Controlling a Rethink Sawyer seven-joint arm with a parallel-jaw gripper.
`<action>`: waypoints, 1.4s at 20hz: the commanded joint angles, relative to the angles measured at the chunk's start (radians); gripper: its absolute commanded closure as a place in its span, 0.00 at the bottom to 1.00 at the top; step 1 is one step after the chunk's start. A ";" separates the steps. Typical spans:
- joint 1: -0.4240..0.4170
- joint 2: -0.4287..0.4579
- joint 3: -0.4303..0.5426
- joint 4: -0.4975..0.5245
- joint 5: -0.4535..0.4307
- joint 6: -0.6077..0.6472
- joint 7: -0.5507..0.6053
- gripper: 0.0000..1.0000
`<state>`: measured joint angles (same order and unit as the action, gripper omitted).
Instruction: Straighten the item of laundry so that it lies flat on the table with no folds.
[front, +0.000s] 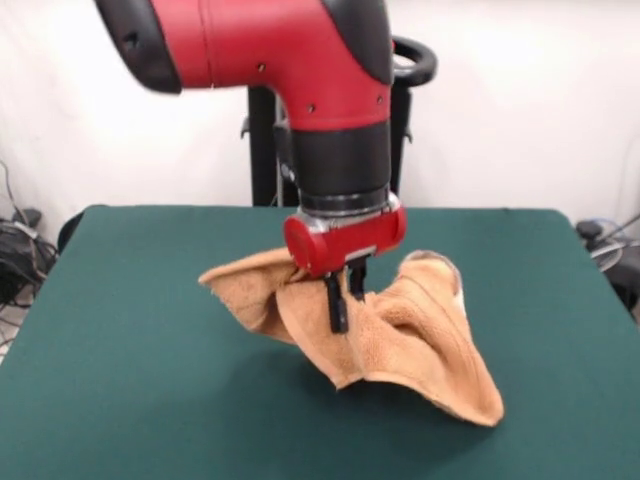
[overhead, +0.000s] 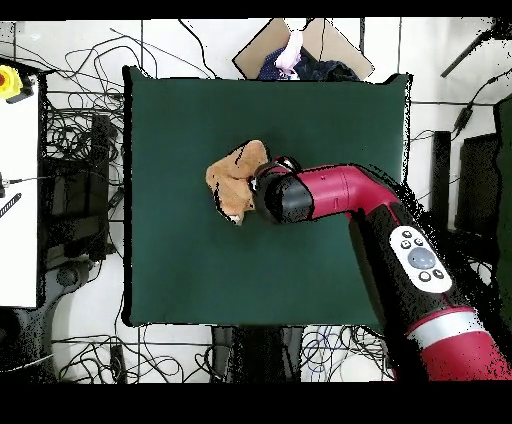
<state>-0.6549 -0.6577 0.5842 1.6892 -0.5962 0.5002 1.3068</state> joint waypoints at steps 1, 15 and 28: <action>0.067 -0.156 -0.089 0.084 0.058 0.114 0.169 1.00; 0.093 -0.134 -0.196 0.154 0.186 -0.103 0.352 1.00; 0.146 -0.151 -0.344 0.201 0.327 -0.162 0.427 1.00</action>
<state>-0.5418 -0.7701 0.3334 1.8198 -0.3491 0.3575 1.4233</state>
